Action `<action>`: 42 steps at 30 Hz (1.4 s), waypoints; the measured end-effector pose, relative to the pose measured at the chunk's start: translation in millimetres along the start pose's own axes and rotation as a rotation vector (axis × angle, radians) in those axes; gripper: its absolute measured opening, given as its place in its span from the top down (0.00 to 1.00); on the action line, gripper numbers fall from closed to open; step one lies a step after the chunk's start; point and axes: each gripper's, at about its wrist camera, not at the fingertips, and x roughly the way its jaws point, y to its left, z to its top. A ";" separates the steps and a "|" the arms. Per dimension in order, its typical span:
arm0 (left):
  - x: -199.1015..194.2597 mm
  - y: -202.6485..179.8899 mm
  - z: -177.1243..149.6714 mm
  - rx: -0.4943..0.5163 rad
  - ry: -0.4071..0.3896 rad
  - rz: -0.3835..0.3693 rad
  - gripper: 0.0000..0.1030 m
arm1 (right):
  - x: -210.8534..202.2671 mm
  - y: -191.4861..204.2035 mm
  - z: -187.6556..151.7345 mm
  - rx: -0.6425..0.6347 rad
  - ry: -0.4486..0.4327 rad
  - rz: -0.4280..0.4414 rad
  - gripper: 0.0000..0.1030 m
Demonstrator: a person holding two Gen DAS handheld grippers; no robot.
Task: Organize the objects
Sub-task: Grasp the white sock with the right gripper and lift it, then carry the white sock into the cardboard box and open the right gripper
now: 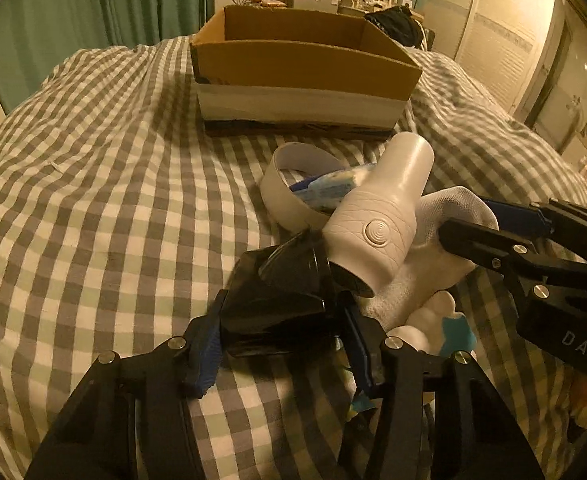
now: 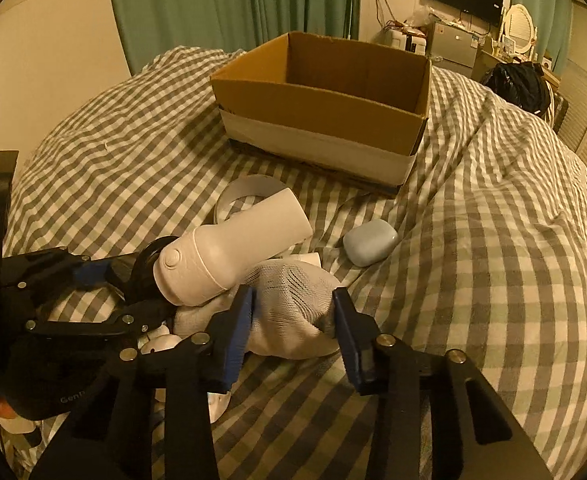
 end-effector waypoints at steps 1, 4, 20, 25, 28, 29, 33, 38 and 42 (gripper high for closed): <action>-1.4 0.3 0.5 -0.002 -0.005 0.003 0.49 | -1.7 0.1 -0.1 0.000 -0.005 -0.002 0.63; -11.4 1.2 1.3 -0.007 -0.034 0.022 0.51 | -10.3 2.2 1.6 -0.007 -0.033 -0.017 0.65; -69.6 15.4 41.7 -0.005 -0.184 0.117 0.52 | -94.1 -5.5 51.9 -0.046 -0.250 -0.101 0.67; -88.3 18.3 83.8 -0.002 -0.244 0.106 0.52 | -126.4 -12.0 93.3 -0.071 -0.346 -0.142 0.67; -96.4 16.5 120.0 0.021 -0.284 0.114 0.52 | -141.3 -17.8 123.1 -0.083 -0.396 -0.158 0.67; -97.5 15.5 129.7 0.029 -0.292 0.117 0.52 | -144.2 -19.8 132.5 -0.086 -0.407 -0.164 0.67; -96.8 14.6 175.5 0.045 -0.322 0.099 0.52 | -147.8 -30.8 172.6 -0.093 -0.447 -0.191 0.67; -70.3 15.2 229.2 0.057 -0.323 0.111 0.52 | -125.7 -50.1 217.1 -0.067 -0.461 -0.194 0.67; -41.7 18.8 259.5 0.063 -0.300 0.113 0.52 | -88.3 -63.7 245.8 -0.053 -0.430 -0.173 0.67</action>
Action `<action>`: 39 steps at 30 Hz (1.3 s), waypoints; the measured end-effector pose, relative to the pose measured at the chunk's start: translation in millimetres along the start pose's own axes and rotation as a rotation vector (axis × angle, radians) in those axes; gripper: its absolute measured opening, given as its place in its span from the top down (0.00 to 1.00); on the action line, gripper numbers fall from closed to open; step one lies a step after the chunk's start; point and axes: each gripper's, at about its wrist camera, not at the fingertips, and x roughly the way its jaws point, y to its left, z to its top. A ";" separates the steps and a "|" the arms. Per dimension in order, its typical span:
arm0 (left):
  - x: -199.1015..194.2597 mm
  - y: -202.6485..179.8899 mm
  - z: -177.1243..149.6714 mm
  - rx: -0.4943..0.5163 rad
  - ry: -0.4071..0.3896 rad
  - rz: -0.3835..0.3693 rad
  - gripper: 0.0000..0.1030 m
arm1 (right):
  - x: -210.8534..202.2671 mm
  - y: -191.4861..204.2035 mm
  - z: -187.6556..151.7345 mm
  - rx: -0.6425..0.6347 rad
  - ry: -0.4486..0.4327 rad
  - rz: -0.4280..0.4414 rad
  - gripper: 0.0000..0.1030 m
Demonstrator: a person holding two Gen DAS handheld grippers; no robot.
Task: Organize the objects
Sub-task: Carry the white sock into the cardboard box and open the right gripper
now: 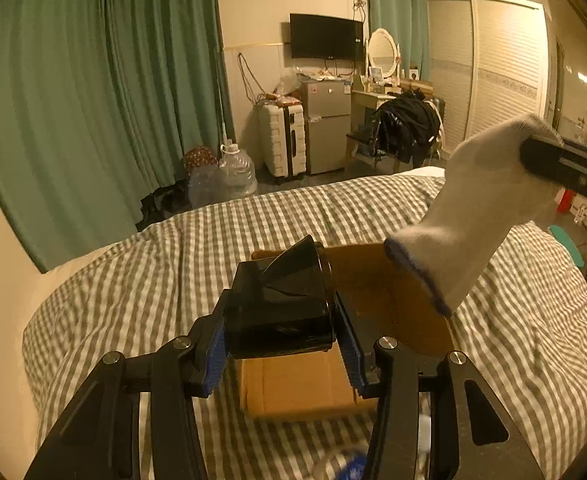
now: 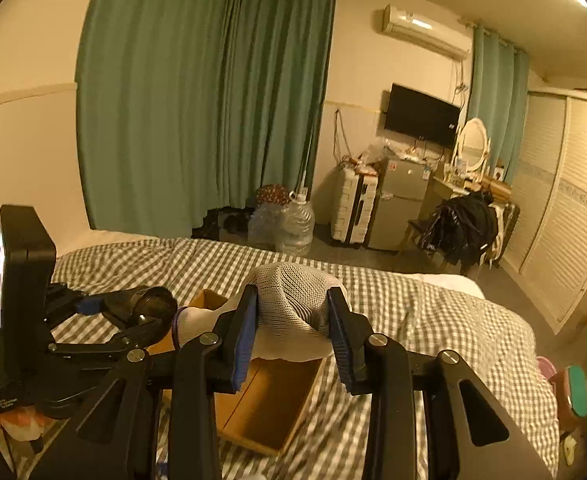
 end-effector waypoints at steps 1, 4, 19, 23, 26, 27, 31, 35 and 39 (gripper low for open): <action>10.9 0.7 3.7 0.003 0.007 -0.003 0.52 | 11.4 -1.2 1.0 0.004 0.010 0.005 0.67; 40.3 -3.2 5.8 0.022 0.034 -0.004 0.52 | 53.3 -7.0 -2.1 0.030 0.060 0.029 0.67; 135.3 -18.7 -40.2 0.079 0.178 -0.052 0.52 | 176.5 -8.7 -79.4 0.042 0.308 0.077 0.66; 128.7 -20.6 -39.8 0.074 0.168 -0.059 0.51 | 165.4 -11.0 -74.5 0.057 0.280 0.099 0.64; 111.0 -21.7 -36.2 0.062 0.152 -0.056 0.42 | 149.1 -14.1 -66.1 0.094 0.236 0.106 0.43; 105.4 -20.6 -34.1 0.057 0.143 -0.052 0.31 | 140.4 -15.1 -62.4 0.101 0.219 0.095 0.39; 65.4 -16.5 -28.7 0.028 0.086 -0.026 0.15 | 93.9 -21.7 -44.4 0.122 0.138 0.090 0.36; 24.2 -10.1 -26.0 0.010 0.038 0.016 0.08 | 40.1 -28.4 -22.1 0.114 0.056 0.085 0.29; -21.4 -3.5 -21.9 -0.019 -0.049 0.008 0.03 | -8.7 -24.2 -8.5 0.095 -0.011 0.088 0.20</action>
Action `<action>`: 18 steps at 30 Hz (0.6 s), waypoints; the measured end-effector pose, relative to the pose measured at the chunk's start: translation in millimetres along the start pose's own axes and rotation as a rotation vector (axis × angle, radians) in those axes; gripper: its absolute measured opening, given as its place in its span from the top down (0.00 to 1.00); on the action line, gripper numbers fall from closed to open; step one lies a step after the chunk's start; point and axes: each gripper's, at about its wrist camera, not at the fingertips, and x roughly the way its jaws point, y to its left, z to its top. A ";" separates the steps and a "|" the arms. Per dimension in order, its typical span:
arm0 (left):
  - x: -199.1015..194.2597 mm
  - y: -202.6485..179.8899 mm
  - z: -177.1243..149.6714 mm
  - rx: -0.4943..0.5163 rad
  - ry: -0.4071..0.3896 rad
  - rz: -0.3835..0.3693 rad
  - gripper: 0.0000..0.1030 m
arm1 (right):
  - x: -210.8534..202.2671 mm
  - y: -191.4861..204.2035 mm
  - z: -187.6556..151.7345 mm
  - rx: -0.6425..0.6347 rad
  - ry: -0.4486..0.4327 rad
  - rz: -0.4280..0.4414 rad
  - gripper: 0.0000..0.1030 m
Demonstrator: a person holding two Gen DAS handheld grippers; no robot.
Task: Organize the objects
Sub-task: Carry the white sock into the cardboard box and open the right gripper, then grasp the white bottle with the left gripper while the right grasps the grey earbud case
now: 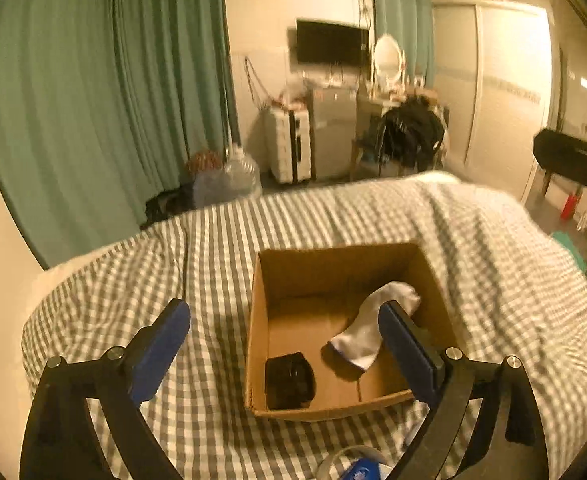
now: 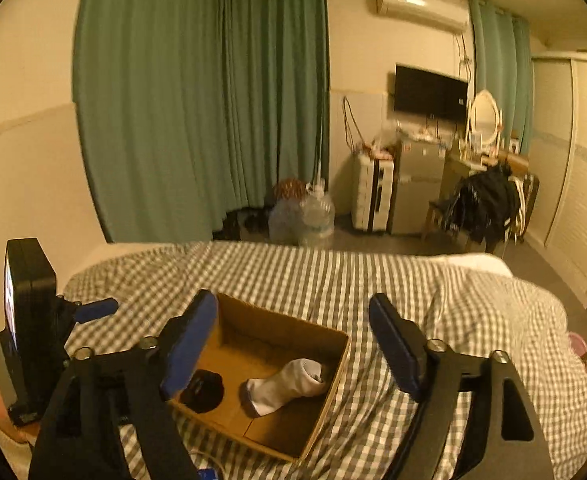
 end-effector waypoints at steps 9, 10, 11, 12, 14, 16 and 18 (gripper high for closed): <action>-60.6 3.1 -26.1 -0.049 -0.031 0.025 0.00 | -78.4 31.5 -16.1 -0.077 -0.051 0.034 0.10; -61.0 3.3 -33.4 -0.061 -0.024 0.039 0.00 | -81.0 34.3 -22.6 -0.085 -0.044 0.045 0.10; -60.9 3.6 -39.9 -0.066 -0.016 0.046 0.00 | -80.8 37.5 -29.0 -0.095 -0.033 0.053 0.10; -58.9 4.2 -50.0 -0.073 -0.003 0.060 0.00 | -78.9 40.9 -39.9 -0.111 -0.013 0.059 0.10; -49.4 4.8 -69.3 -0.103 0.032 0.083 0.00 | -71.4 45.8 -58.6 -0.136 0.026 0.059 0.10; -37.4 6.2 -88.1 -0.128 0.071 0.099 0.00 | -57.0 48.0 -81.9 -0.163 0.075 0.054 0.10; -25.6 7.5 -108.1 -0.152 0.096 0.150 0.00 | -36.2 45.4 -104.1 -0.170 0.129 0.042 0.10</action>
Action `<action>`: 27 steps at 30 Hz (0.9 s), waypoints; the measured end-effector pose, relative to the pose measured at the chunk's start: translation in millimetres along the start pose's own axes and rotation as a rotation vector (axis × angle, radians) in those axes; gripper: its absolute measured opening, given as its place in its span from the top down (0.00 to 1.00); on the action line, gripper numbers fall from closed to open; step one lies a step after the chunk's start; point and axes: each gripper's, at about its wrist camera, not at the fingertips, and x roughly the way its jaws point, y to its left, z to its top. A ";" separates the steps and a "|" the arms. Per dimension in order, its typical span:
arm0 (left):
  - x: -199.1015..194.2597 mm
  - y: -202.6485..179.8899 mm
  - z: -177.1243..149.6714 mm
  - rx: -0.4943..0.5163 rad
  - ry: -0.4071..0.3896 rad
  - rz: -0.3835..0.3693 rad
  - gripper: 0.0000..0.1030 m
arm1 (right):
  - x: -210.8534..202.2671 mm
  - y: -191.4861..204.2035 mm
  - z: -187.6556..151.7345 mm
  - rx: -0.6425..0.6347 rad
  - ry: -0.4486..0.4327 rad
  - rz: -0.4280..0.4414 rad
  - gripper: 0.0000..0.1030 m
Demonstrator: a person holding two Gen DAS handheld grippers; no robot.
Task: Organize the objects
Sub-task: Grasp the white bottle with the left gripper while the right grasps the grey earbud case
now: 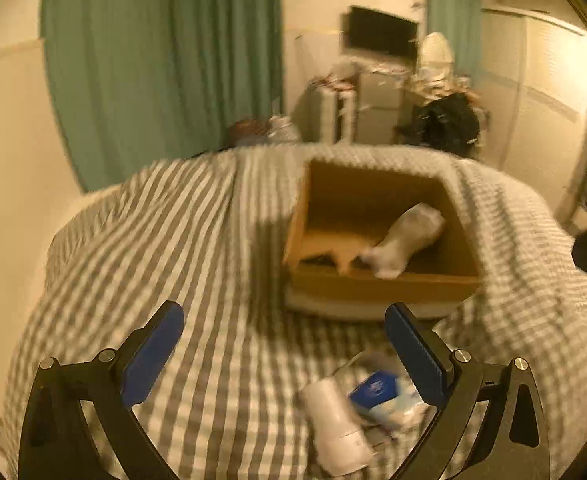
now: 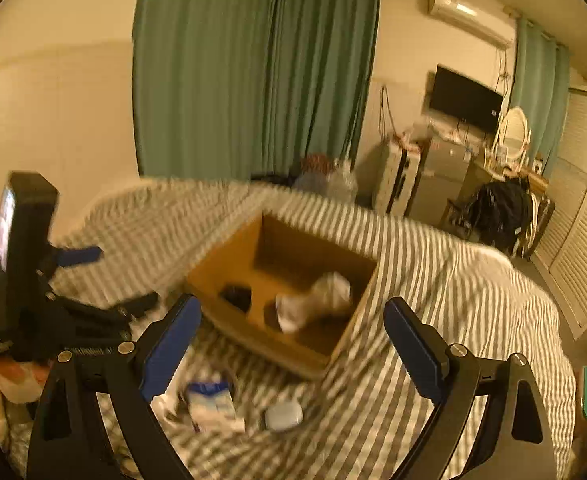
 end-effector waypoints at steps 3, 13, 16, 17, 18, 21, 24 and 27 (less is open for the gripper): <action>24.4 0.1 -25.7 0.003 0.072 0.029 0.00 | 27.4 -0.6 -28.3 0.041 0.084 0.011 0.10; 56.9 -7.0 -73.8 0.033 0.220 0.041 0.00 | 94.6 -3.5 -83.2 0.031 0.305 -0.012 0.10; 55.0 -15.1 -82.0 0.073 0.220 0.034 0.00 | 107.5 -1.9 -92.5 0.022 0.361 -0.004 0.12; 54.5 -17.7 -83.3 0.081 0.224 0.028 0.01 | 109.8 -0.2 -95.1 0.021 0.375 -0.003 0.15; 53.8 -21.0 -85.0 0.093 0.226 0.023 0.01 | 112.2 0.5 -97.5 0.019 0.395 -0.004 0.18; 50.1 -33.3 -92.8 0.151 0.231 0.004 0.08 | 122.2 5.1 -101.7 -0.009 0.444 -0.016 0.22; 49.8 -38.4 -97.9 0.156 0.244 -0.021 0.19 | 131.4 11.0 -105.2 -0.044 0.489 -0.026 0.28; 51.9 -38.3 -99.5 0.148 0.257 -0.044 0.19 | 141.0 13.3 -110.3 -0.064 0.534 -0.036 0.33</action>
